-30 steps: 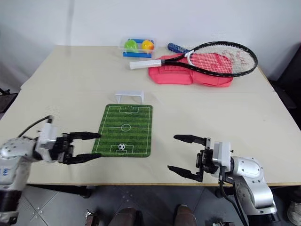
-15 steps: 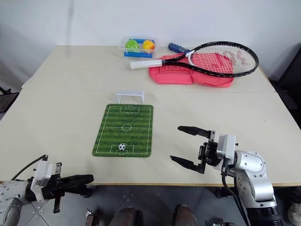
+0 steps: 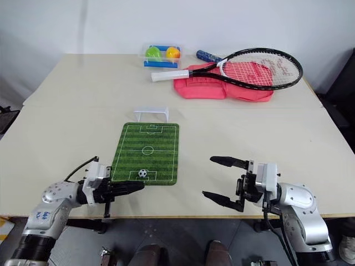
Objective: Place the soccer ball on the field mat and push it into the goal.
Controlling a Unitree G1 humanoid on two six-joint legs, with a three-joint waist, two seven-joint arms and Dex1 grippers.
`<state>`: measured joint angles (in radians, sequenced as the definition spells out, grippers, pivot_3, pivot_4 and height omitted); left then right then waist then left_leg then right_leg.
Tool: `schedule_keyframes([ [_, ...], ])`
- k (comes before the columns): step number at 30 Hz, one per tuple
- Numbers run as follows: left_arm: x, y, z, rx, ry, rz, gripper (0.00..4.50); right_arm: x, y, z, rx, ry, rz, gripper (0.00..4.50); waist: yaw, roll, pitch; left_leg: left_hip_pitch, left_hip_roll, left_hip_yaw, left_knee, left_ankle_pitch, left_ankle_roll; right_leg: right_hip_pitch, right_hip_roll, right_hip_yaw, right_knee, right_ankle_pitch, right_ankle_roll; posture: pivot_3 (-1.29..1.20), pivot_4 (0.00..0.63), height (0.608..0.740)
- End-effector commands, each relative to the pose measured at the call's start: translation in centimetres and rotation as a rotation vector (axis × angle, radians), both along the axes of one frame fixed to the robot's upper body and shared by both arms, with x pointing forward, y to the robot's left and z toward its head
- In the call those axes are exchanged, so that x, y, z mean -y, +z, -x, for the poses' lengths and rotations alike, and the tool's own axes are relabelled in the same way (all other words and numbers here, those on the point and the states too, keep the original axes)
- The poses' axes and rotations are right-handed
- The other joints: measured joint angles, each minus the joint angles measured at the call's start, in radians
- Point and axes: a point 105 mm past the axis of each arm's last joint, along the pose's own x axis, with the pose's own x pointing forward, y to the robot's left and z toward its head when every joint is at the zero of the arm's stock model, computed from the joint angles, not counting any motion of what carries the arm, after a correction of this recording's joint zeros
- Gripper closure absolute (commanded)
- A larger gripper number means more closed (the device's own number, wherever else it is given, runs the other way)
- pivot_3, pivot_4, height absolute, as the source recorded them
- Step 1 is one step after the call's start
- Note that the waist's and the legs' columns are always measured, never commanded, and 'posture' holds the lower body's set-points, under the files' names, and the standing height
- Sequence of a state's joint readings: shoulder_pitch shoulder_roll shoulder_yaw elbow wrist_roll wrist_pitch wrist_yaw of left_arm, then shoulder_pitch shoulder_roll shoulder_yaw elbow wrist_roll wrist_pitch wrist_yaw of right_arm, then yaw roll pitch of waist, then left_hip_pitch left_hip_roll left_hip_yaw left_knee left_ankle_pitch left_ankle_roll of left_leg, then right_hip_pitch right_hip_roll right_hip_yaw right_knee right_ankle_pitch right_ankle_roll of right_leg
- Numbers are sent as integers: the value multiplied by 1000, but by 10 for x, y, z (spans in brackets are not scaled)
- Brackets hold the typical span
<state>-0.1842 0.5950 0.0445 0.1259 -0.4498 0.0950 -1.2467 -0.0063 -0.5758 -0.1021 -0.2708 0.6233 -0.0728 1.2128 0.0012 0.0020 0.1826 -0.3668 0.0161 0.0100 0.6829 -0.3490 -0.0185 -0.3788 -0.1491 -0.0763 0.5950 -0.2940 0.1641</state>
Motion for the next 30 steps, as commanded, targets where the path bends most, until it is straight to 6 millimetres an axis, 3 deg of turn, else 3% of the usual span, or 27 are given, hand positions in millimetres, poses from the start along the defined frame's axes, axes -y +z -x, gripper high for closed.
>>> schedule_keyframes([
  [1,-1,-3,-7,17,-1,-24,4472,4,9,6,70,-16,-2,0,1,0,0,0,0,0,0,0,0,0,0,0,0,0,0,0,150,740],
  [7,19,17,-59,110,156,69,4472,8,1,9,84,-72,-15,0,27,0,0,0,0,-1,2,1,0,1,0,0,0,0,1,0,150,740],
  [13,12,27,-94,203,386,108,4472,8,-4,1,103,-172,-57,0,17,-1,0,0,-1,0,1,1,0,1,0,0,0,1,1,0,150,740],
  [19,10,29,-84,219,350,139,4472,6,-7,-10,103,-260,-100,0,21,-1,0,0,-1,0,1,1,0,1,0,0,0,1,1,0,150,740],
  [30,-64,42,-46,284,487,117,4472,7,-7,-27,113,-320,-171,0,1,-1,0,0,0,0,1,1,0,0,0,0,0,1,1,0,150,740],
])
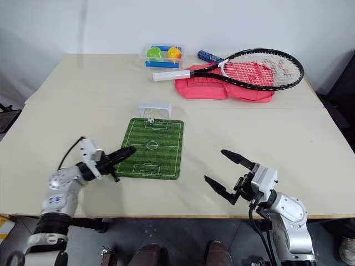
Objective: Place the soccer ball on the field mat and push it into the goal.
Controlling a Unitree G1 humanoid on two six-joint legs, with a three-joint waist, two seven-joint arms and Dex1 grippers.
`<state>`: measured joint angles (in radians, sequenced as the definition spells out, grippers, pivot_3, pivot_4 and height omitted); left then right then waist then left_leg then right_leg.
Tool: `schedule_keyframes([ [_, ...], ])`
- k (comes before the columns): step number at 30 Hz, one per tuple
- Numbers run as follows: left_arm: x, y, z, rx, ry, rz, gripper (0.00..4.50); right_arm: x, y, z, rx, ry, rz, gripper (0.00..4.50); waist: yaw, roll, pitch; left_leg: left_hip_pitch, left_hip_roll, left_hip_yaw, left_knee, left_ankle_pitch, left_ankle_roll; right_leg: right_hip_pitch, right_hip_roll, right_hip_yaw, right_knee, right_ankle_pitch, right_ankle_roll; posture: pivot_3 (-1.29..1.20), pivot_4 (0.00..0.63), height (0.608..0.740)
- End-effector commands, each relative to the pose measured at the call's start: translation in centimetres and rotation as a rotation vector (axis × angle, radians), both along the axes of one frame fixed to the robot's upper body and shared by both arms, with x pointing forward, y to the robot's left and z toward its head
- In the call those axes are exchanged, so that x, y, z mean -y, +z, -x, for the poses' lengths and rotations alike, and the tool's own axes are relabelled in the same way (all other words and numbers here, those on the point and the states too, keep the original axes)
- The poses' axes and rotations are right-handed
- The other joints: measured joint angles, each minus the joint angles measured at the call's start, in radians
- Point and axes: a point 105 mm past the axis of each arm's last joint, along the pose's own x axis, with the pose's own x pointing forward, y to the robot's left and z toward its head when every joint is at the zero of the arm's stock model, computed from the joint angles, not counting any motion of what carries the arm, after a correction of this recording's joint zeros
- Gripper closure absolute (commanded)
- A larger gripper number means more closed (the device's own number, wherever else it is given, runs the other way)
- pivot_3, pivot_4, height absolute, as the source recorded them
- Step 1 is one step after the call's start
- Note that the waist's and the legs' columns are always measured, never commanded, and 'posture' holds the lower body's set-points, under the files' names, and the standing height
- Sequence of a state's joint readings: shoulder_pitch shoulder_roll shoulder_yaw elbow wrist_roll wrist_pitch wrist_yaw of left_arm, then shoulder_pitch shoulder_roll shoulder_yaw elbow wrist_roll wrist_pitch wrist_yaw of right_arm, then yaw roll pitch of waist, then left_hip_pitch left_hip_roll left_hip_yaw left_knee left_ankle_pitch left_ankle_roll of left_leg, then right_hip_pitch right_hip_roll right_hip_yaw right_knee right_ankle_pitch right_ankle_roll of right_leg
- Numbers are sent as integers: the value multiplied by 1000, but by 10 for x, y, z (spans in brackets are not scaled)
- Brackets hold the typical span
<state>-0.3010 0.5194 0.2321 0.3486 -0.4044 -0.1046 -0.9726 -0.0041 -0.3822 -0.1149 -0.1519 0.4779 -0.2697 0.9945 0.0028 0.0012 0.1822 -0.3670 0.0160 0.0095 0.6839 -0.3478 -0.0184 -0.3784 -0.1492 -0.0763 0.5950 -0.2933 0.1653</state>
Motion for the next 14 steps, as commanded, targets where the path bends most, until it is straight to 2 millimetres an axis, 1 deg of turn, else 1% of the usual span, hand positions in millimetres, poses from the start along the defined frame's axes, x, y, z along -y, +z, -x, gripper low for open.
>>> schedule_keyframes([
  [1,-17,17,15,68,29,3,4472,1,2,-1,30,-9,-8,0,-1,0,0,0,0,0,0,0,0,0,0,0,0,0,0,0,150,740],
  [3,-27,20,24,77,68,-20,4472,1,0,-3,28,-9,-6,0,-3,0,0,0,0,0,0,0,0,0,0,0,0,0,0,0,150,740],
  [5,-38,18,31,45,127,-50,4472,2,0,-8,36,-21,-11,0,-4,0,0,0,0,0,0,0,0,0,0,0,0,0,0,0,150,740],
  [10,-56,24,48,54,260,-86,4472,5,1,-17,48,-39,-30,0,-6,0,0,0,0,0,0,0,0,0,0,1,0,0,0,0,150,740],
  [14,-63,26,56,75,326,-96,4472,6,0,-25,47,-47,-29,0,-6,0,0,0,1,0,0,0,0,0,0,1,0,0,0,0,150,740],
])
